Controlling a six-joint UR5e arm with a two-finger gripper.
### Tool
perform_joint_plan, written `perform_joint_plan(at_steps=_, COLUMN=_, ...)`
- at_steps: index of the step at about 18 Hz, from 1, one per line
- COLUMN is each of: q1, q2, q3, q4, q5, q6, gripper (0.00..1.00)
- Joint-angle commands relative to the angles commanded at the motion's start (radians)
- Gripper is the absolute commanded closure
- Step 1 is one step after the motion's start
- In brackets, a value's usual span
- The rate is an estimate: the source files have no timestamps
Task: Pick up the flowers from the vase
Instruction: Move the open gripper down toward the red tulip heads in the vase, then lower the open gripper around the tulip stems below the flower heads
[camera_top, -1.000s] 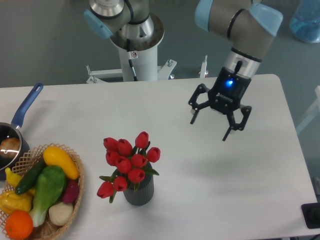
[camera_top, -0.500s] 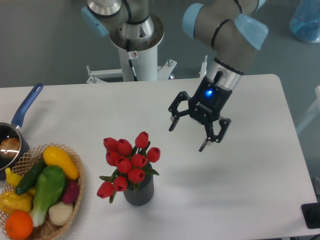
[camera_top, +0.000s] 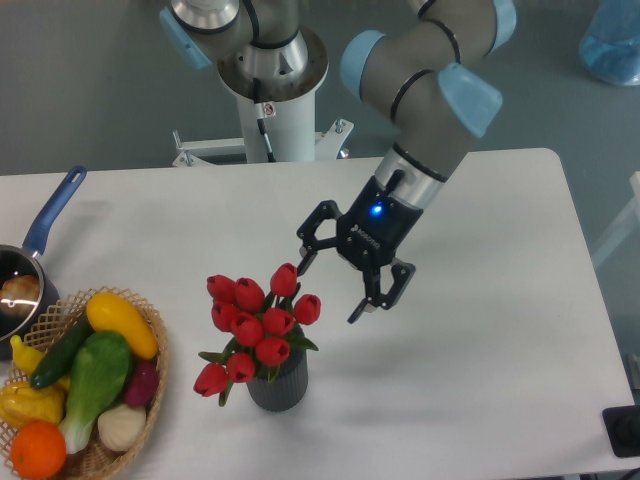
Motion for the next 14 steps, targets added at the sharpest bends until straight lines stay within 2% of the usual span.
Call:
perform_joint_plan(at_steps=5, q1=0.009, q2=-0.003, q3=-0.011, q4=0.003, q5=-0.074, q6=0.000, gripper=0.00)
perform_joint_plan(at_steps=14, q1=-0.002, q2=-0.020, q3=-0.012, q4=0.015, q5=-0.078, q6=-0.002, gripper=0.00)
